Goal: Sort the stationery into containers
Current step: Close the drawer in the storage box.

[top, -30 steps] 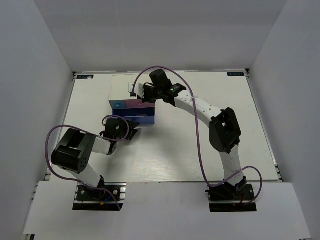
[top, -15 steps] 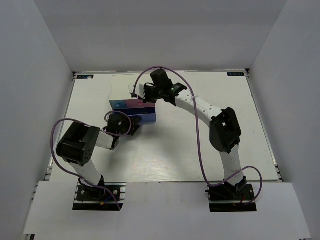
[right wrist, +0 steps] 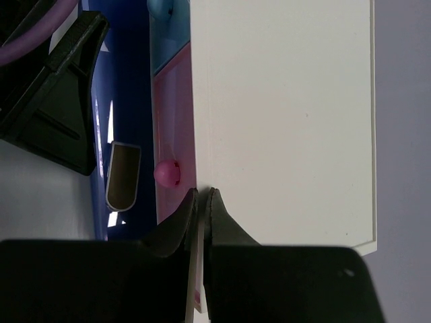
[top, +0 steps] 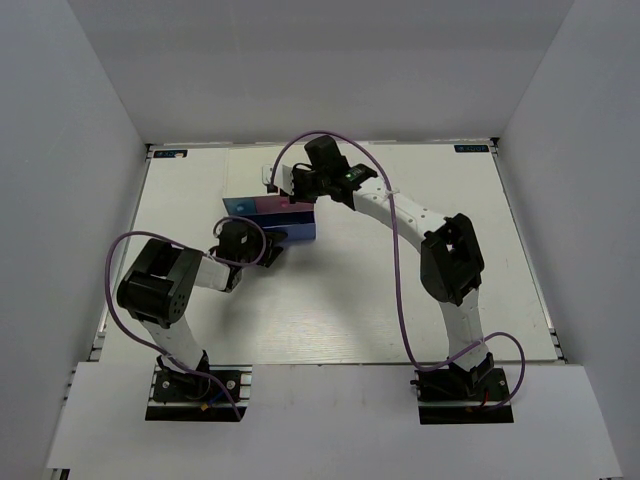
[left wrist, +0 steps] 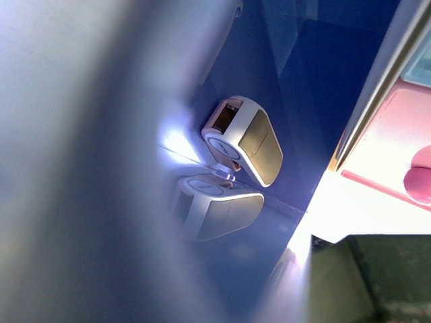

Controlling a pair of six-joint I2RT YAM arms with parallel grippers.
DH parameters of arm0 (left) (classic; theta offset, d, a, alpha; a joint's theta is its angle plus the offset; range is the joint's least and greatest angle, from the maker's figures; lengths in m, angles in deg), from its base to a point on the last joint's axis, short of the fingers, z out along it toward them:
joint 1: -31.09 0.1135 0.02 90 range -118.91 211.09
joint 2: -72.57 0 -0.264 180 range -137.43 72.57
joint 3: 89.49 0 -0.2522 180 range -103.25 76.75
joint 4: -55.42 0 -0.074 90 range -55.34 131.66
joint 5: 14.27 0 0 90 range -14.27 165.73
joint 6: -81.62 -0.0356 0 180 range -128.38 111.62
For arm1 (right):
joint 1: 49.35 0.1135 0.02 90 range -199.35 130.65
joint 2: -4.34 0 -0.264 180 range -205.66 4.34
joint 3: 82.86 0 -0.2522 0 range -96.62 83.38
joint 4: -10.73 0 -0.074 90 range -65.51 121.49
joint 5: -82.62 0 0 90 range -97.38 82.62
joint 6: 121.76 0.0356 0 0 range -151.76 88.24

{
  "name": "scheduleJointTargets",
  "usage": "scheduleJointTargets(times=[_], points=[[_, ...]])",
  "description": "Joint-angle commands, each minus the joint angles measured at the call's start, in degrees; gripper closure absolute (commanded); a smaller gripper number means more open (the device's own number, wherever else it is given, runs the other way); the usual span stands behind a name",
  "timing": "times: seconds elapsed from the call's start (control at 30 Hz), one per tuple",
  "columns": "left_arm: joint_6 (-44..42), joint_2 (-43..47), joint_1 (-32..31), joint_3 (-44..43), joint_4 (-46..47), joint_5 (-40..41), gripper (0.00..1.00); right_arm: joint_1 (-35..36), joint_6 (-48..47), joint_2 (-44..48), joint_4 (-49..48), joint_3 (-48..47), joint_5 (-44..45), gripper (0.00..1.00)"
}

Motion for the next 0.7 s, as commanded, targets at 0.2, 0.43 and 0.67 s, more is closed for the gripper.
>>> scheduleJointTargets(times=[0.2, 0.43, 0.67], points=[[1.1, 1.5, 1.0, -3.3, -1.5, 9.7, 0.41, 1.2, 2.3, -0.8, 12.0, -0.3, -4.6, 1.0], [1.1, 2.0, 1.6, -3.9, -2.0, 11.5, 0.41, 1.2, 1.3, -1.4, 15.5, -2.0, -5.3, 1.0], [1.1, 1.4, 1.6, -5.0, -2.0, 11.5, 0.41, 1.3, 0.3, -1.9, 18.6, -3.0, -6.6, 1.0]])
